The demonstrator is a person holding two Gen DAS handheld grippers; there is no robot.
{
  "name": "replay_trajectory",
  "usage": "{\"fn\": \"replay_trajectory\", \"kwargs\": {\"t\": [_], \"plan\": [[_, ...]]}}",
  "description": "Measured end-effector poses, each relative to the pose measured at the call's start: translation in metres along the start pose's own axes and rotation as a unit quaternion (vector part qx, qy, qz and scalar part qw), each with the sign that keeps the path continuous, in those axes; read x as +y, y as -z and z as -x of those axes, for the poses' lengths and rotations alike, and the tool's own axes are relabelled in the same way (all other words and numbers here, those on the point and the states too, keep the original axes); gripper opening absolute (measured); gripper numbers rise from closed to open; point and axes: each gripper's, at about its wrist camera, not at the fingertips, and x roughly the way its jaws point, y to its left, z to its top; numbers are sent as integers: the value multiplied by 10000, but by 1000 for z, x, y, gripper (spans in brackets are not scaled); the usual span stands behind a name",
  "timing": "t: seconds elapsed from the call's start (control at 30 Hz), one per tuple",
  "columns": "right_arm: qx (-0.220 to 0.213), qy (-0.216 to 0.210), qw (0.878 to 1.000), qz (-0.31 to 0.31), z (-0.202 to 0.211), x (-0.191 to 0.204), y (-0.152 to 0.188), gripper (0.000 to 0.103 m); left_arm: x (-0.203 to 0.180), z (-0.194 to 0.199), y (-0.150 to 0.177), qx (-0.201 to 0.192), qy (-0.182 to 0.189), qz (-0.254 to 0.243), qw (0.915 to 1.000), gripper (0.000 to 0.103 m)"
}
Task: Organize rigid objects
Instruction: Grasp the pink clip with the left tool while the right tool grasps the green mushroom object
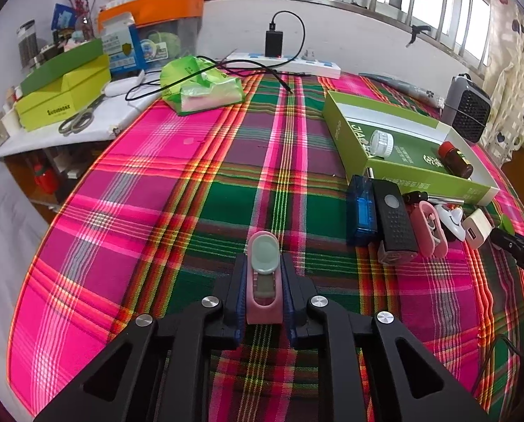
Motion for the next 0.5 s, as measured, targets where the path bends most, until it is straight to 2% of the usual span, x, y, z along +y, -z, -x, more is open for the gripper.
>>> {"fn": "replay_trajectory", "kwargs": {"t": [0.4,0.47,0.5], "plan": [[-19,-7,10000,-6,1,0,0,32,-2,0,0,6,34,-1,10000,17],[-50,-12,10000,-6,3,0,0,29,-3,0,0,12,44,-1,10000,17],[-91,-43,9999,10,4,0,0,20,-4,0,0,18,54,-2,10000,17]]}}
